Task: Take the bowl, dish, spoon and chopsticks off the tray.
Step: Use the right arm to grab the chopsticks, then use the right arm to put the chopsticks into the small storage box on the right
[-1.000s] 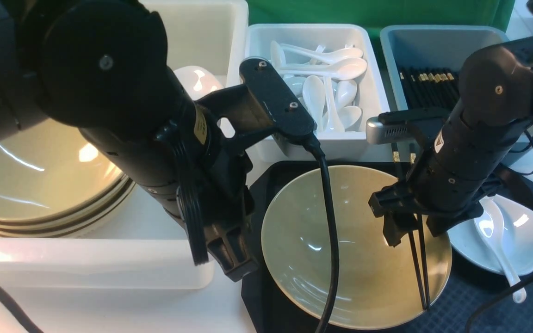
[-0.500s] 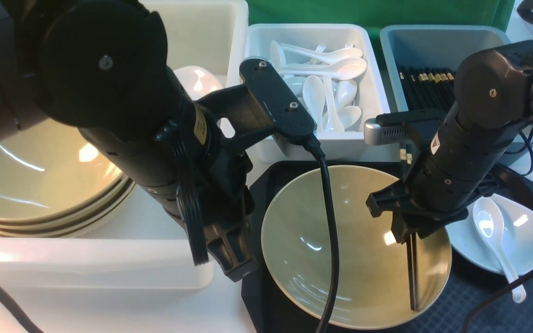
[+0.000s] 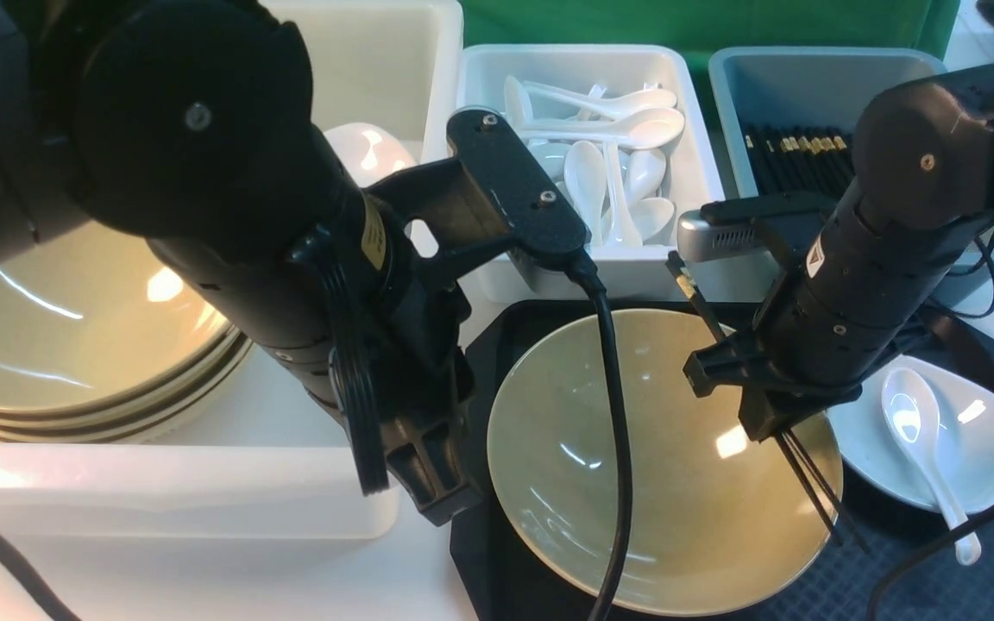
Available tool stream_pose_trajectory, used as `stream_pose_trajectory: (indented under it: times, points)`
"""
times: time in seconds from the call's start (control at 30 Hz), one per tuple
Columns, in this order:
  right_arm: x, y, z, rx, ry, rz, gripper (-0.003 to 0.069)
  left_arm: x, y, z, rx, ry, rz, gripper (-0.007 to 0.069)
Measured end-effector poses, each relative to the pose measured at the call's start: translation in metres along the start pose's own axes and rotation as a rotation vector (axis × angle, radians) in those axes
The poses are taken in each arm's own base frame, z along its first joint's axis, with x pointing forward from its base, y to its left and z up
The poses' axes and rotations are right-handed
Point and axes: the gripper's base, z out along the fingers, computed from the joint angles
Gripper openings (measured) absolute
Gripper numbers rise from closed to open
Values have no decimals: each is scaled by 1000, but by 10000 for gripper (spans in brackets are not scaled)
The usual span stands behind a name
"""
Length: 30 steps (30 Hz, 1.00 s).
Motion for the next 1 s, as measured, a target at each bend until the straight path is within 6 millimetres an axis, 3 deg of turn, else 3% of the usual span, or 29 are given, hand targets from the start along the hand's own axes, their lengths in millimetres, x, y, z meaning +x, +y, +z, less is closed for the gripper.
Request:
stream_pose_trajectory:
  times: [0.17, 0.3, 0.43, 0.53, 0.7, 0.77, 0.87, 0.97, 1.0]
  points:
    - [-4, 3, -40, -25, -111, -62, 88, 0, 0, 0, -2, 1, 0, -10]
    - [-15, -8, -78, -24, -184, -86, 88, -5, 2, 1, -17, -47, -36, -10]
    - [-28, -28, -102, -8, -252, -53, 88, -22, 7, 8, -33, -123, -83, -10]
    - [-47, -52, -117, 16, -312, -4, 87, -52, 15, 19, -17, -160, -101, -10]
    - [-88, -91, -112, 24, -360, 86, 87, -109, 32, 36, -5, -240, -96, -10]
    - [-108, -107, -104, 7, -391, 125, 87, -124, 36, 38, -6, -271, -97, -10]
    - [-140, -128, -86, -30, -442, 181, 87, -136, 39, 32, -10, -303, -95, -10]
    - [-171, -155, -56, -57, -481, 265, 87, -132, 37, 20, -4, -288, -91, -10]
    - [-173, -156, -54, -56, -482, 269, 87, -131, 37, 18, -3, -284, -91, -10]
